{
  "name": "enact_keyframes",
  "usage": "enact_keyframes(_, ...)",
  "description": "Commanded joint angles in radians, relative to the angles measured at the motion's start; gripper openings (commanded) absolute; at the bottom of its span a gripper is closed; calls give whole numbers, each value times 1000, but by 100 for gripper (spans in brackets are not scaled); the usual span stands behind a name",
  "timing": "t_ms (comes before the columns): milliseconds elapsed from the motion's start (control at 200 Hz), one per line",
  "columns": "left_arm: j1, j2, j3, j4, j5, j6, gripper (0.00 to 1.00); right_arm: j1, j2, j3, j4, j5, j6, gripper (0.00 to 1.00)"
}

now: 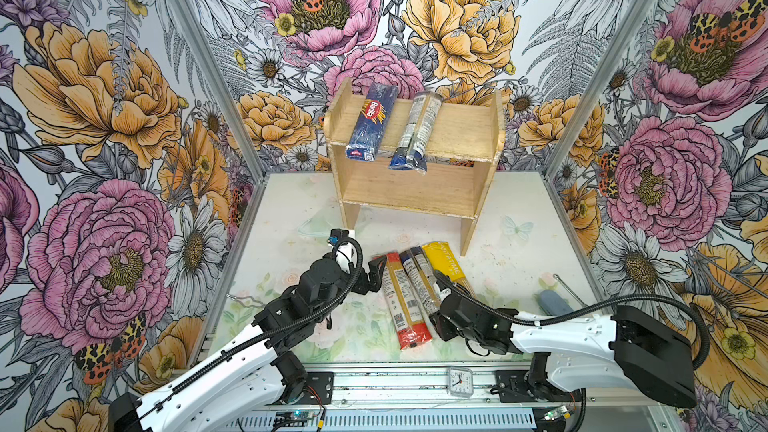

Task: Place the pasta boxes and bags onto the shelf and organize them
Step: 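Lower the right gripper onto the white-labelled spaghetti bags beside the PASTATIME bag, then close the right gripper on the white-labelled bag and lift it upright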

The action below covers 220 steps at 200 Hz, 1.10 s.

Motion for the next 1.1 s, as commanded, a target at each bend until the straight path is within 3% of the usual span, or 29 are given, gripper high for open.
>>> enact_keyframes(0,10,2,11,-12,-19,-13,99,-30,-112,17,-79,-68,11,0)
enact_keyframes(180,10,0,13,-17,-22,-12,99,-61,-258,67,-154,-91,10,0)
enact_keyframes(510,13,5,16,-17,-19,-8,99,-64,-365,268,-356,-81,-40,0)
enact_keyframes(806,18,5,17,-18,-20,-3,99,-65,-344,571,-576,-47,-88,0)
enact_keyframes(1096,23,3,20,-29,-18,1,99,-66,-342,798,-668,-41,-94,0)
